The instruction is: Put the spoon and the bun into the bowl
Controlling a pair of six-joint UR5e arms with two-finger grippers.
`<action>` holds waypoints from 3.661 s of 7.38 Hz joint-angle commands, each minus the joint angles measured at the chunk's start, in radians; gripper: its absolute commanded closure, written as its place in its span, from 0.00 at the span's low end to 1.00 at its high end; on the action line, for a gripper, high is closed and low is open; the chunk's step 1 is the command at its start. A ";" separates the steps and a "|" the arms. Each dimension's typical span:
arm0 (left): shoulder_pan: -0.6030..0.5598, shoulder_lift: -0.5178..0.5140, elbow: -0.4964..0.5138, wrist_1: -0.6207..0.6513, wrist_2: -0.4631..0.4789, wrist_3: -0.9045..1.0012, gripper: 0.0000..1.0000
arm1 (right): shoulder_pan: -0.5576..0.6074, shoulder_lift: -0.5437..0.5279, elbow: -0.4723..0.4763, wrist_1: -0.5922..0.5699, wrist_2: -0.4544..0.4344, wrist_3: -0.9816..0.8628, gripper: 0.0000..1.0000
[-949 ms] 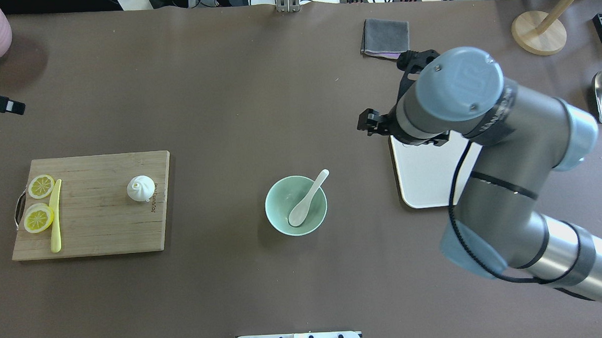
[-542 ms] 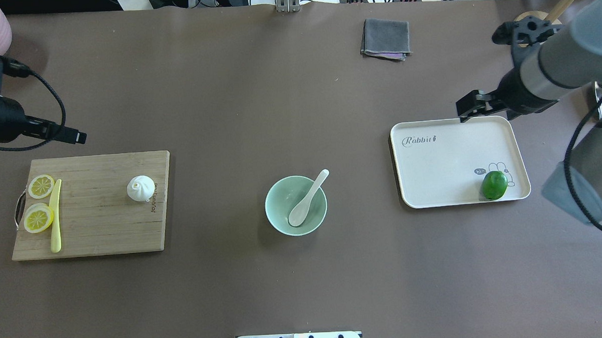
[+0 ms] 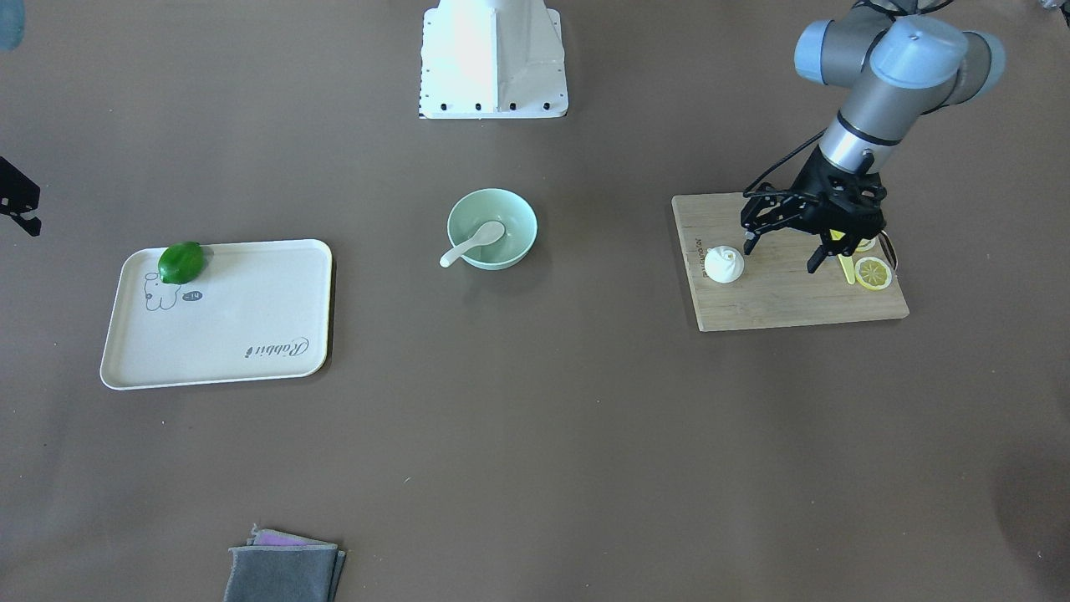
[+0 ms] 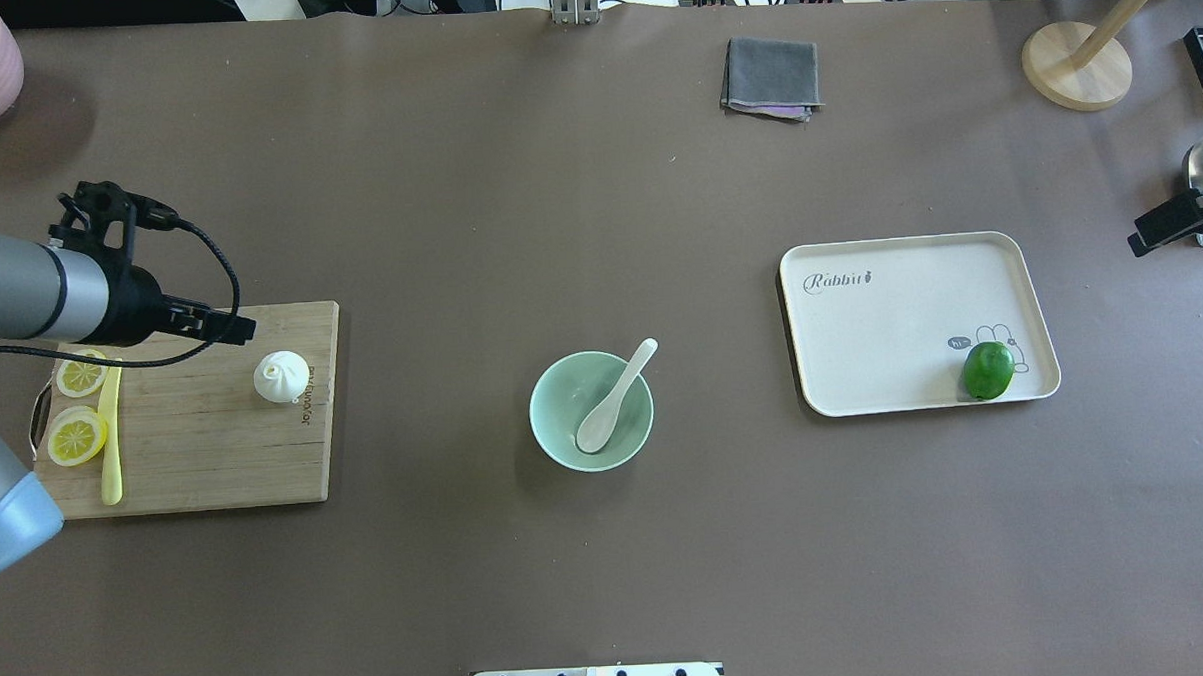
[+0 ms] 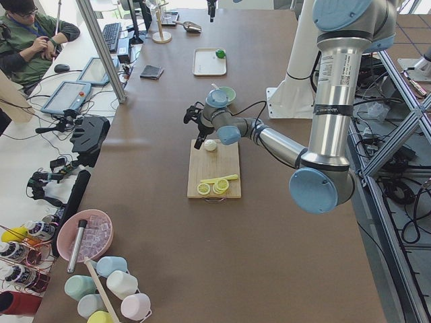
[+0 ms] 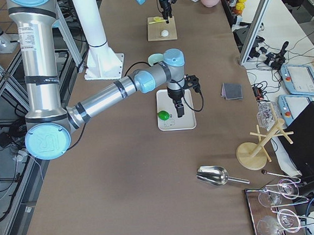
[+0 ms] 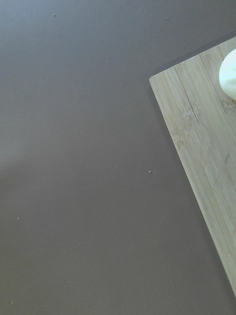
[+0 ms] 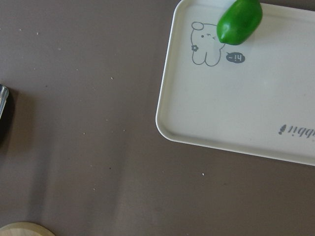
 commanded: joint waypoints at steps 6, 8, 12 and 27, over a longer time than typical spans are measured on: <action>0.153 -0.044 0.077 -0.003 0.165 -0.016 0.37 | 0.023 -0.024 -0.004 0.000 0.006 -0.037 0.00; 0.159 -0.045 0.059 -0.015 0.165 -0.018 0.70 | 0.023 -0.024 -0.003 0.000 0.006 -0.034 0.00; 0.161 -0.254 0.035 -0.003 0.162 -0.138 0.79 | 0.023 -0.024 -0.003 0.000 0.006 -0.034 0.00; -0.122 -0.285 0.092 0.126 -0.249 0.178 0.03 | 0.297 -0.231 -0.065 -0.001 0.027 -0.350 0.00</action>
